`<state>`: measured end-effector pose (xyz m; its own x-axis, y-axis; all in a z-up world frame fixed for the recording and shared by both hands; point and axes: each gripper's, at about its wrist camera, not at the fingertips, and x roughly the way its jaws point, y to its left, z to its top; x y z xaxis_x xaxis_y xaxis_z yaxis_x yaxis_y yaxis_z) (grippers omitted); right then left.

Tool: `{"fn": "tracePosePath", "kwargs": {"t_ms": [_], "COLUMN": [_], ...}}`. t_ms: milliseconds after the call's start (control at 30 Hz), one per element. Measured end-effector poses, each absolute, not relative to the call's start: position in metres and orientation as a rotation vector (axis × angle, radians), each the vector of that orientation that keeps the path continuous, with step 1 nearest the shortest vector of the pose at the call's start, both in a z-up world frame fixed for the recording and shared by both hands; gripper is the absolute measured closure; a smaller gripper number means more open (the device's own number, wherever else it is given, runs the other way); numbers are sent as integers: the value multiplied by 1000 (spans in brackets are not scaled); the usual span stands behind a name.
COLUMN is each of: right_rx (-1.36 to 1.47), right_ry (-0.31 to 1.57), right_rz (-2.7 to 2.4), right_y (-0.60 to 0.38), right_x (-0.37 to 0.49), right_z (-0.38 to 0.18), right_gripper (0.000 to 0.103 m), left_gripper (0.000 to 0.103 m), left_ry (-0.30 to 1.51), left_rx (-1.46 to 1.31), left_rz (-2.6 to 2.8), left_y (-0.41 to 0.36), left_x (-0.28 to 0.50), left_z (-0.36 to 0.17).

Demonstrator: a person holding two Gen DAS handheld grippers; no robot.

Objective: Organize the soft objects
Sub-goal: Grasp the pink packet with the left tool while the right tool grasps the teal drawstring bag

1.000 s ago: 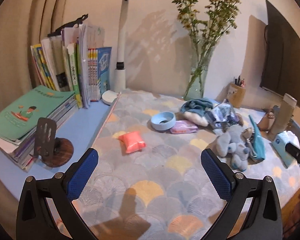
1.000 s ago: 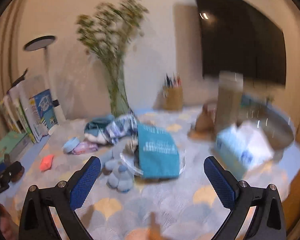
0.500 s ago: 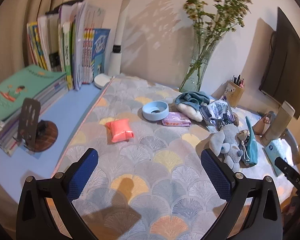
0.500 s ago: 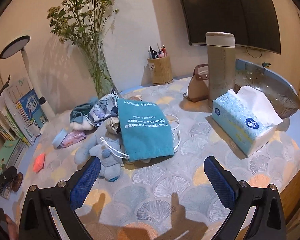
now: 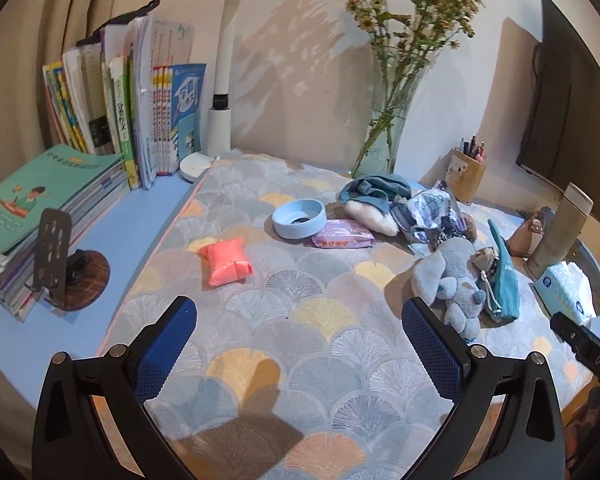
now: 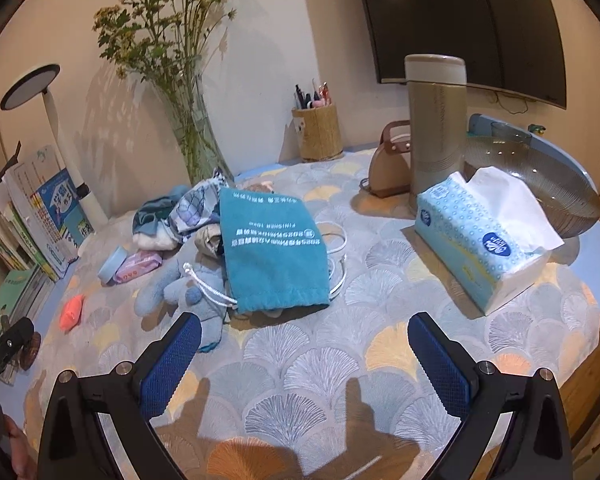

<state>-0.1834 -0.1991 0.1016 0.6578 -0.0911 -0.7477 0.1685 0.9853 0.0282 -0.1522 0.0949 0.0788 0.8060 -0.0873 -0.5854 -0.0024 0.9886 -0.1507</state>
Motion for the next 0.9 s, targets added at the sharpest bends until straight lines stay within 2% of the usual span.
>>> {"fn": "tracePosePath", "kwargs": {"t_ms": [400,700,767,833,900], "right_rx": [51,11,-15,-35,-33], "right_ry": [884,890,899,918,943], "right_rz": [-141,-63,-52,-27,-8], "right_y": [-188,-193,-192,-193,-198], "right_x": [-176,-145,-133,-122,-111], "right_z": [87,101,103,103,100], "right_gripper": [0,0,0,0,0], "left_gripper": [1,2,4,16,21], "left_ry": [644,768,798,830,870], "left_rx": [-66,-265,-220,-193,-198], "left_rz": [2,-168,-125,-91,-84], "left_y": [108,155,149,146,145], "left_x": [-140,-88,-70,-54,-39], "left_z": [76,84,79,70,57]}}
